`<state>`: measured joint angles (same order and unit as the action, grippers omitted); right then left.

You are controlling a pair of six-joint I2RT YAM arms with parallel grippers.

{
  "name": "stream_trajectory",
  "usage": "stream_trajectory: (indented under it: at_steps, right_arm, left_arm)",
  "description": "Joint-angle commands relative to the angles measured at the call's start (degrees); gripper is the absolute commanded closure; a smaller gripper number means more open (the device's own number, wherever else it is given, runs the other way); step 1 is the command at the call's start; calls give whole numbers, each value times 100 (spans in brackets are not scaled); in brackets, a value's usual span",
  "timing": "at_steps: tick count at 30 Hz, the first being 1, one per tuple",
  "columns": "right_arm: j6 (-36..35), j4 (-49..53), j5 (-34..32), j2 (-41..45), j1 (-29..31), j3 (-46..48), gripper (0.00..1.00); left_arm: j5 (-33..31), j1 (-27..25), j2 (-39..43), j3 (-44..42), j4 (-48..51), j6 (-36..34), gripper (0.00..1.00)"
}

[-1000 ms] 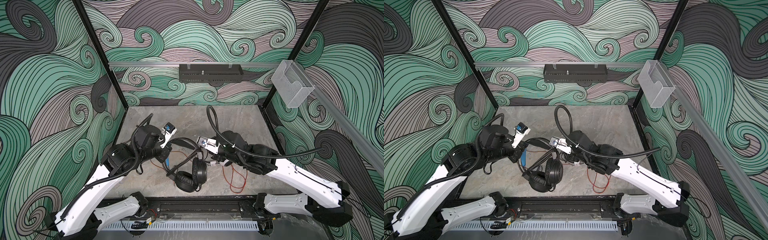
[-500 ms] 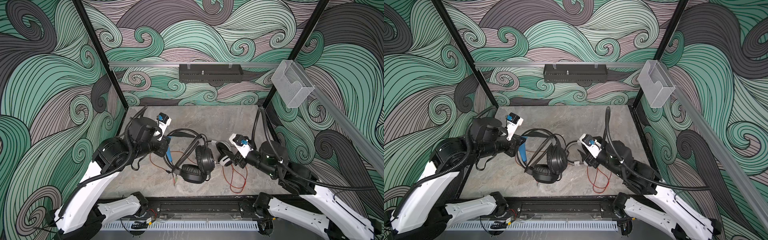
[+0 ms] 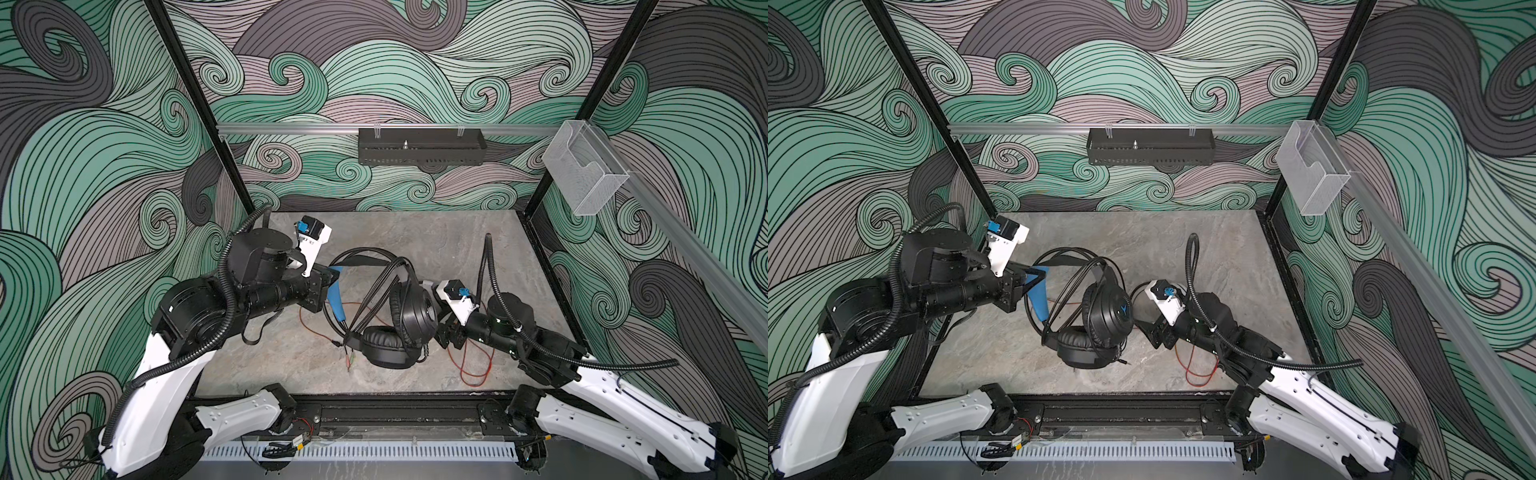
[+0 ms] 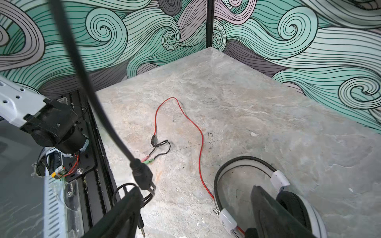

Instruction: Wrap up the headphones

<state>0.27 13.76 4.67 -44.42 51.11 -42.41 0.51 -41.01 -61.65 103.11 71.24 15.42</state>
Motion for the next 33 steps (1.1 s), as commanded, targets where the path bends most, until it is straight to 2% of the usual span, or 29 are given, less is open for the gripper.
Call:
stream_trajectory:
  at_steps: [1, 4, 11, 15, 18, 21, 29, 33]
  right_arm:
    - [473, -894, 337, -73, -31, 155, 16]
    - [642, -1126, 535, -60, -36, 292, 16]
    - [781, -1147, 483, 69, -75, 496, 15]
    - [906, -1072, 48, -23, -134, 567, 15]
    - [1283, -1475, -112, 8, -295, 862, 14]
    - [1536, -1792, 128, -94, -374, 1054, 14]
    - [1672, -2359, 1156, -398, -374, 1242, 14]
    - [1826, -2655, 1329, -665, -374, 1314, 14]
  left_arm:
    - [270, -21, -13, 292, -308, 321, 100]
    - [308, -21, -52, 372, -354, 373, 100]
    - [326, -21, -129, 470, -544, 424, 100]
    - [377, -21, -232, 526, -712, 419, 100]
    - [463, -21, -298, 520, -856, 449, 100]
    - [524, -21, -330, 541, -979, 488, 100]
    - [600, -21, -401, 632, -1072, 541, 100]
    - [645, -21, -387, 622, -1146, 613, 100]
